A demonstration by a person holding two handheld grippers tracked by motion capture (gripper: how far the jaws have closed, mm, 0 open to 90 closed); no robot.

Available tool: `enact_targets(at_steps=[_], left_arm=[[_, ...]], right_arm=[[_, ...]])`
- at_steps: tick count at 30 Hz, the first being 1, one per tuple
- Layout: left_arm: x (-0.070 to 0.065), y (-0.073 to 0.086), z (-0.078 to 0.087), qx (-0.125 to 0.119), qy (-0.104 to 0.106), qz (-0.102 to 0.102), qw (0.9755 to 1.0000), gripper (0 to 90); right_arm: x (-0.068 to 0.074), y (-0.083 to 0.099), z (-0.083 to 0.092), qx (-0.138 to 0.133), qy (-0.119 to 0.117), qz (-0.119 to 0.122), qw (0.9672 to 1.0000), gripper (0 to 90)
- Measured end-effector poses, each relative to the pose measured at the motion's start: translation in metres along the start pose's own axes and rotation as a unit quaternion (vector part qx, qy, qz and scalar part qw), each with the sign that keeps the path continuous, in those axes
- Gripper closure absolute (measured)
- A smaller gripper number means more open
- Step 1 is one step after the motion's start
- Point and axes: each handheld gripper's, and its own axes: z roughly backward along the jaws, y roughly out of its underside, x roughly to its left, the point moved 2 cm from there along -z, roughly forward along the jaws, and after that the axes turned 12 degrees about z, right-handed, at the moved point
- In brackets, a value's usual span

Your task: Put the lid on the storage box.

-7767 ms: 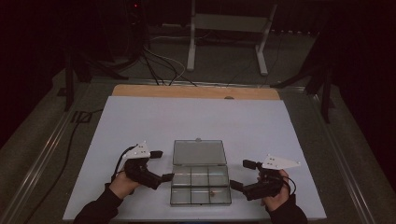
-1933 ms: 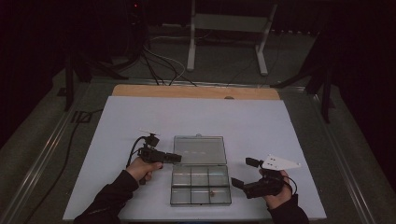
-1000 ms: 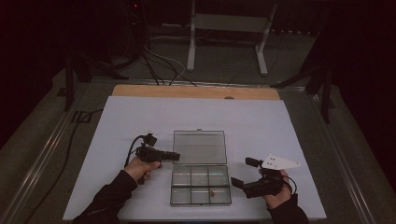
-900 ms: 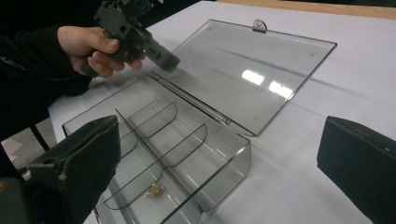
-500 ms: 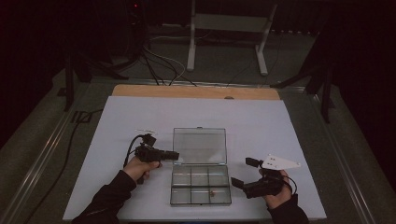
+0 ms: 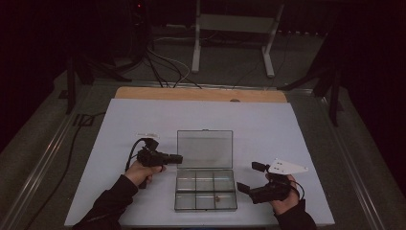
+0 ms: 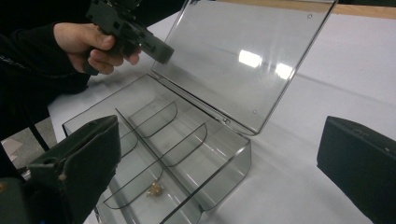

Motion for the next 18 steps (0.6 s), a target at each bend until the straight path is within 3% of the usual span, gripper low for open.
enact_targets(at_steps=[8,18], left_arm=[[-0.0006,0.0015,0.0019,-0.006,0.01,-0.019,0.9998,85.5],[-0.0046,0.0042,0.0045,-0.015,0.008,-0.082,0.9965,86.3]], right_arm=[[0.0,0.0003,-0.0005,0.001,0.0,-0.001,1.0,0.0],[0.0005,0.0001,-0.0004,0.001,-0.001,-0.002,1.0,0.0]])
